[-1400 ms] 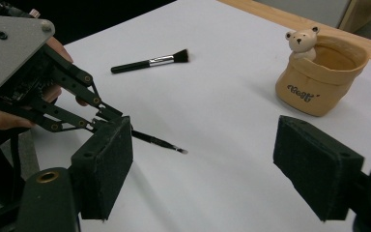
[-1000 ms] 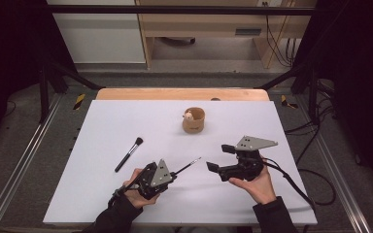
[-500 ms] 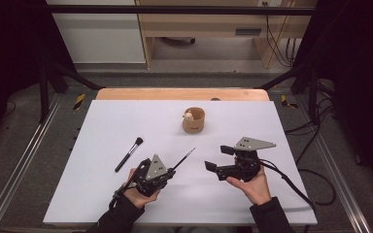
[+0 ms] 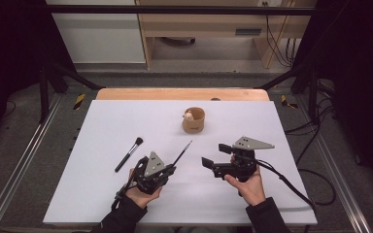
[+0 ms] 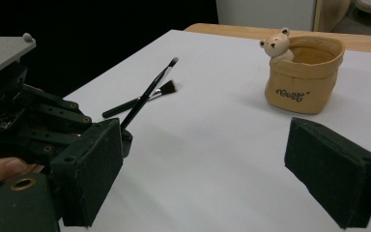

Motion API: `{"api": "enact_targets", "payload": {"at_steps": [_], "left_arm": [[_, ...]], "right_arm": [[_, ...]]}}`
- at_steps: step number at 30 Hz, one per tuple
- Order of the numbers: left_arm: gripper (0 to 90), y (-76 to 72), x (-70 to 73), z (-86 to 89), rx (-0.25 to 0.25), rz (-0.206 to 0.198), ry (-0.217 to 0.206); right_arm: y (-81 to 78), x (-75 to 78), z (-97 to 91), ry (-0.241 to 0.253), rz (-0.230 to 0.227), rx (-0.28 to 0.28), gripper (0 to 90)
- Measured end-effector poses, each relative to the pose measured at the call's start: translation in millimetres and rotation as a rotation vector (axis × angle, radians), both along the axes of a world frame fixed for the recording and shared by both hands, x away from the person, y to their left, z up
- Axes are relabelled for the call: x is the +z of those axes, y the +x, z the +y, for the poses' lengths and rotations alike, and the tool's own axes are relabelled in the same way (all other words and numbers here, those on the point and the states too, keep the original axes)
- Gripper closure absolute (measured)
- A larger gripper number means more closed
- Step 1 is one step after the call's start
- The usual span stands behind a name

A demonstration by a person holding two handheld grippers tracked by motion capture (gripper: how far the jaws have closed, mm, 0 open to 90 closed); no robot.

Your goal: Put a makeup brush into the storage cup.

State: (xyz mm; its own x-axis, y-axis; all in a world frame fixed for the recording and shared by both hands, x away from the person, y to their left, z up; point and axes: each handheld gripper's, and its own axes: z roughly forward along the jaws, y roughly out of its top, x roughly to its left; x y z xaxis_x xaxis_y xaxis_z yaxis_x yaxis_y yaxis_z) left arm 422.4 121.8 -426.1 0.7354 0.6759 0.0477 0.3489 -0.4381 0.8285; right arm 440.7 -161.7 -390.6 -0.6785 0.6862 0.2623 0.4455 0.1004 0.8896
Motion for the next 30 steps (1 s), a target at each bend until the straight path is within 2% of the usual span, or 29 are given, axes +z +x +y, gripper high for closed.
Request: {"api": "enact_targets", "payload": {"at_steps": [4, 18, 24, 27, 30], "left_arm": [[84.7, 0.8, 0.7, -1.8, 0.011, 0.007, -0.031], [84.8, 3.1, 1.4, -14.9, 0.042, 0.01, -0.072], [84.7, 4.1, 1.1, -22.9, 0.04, 0.009, -0.08], [84.8, 4.6, 2.1, -26.9, 0.041, 0.017, -0.1], [84.7, 2.7, 3.8, -32.1, 0.037, 0.007, -0.106]], "right_arm": [[0.8, -1.0, 2.2, 0.028, -0.005, -0.013, 15.0], [3.5, -5.0, 8.7, 0.104, 0.013, -0.016, 19.7], [2.7, -3.5, 8.7, 0.14, 0.008, -0.016, 22.9], [1.9, -3.0, 8.7, 0.152, 0.01, -0.015, 24.0], [1.9, -3.9, 9.7, 0.158, 0.014, -0.013, 25.5]]}}
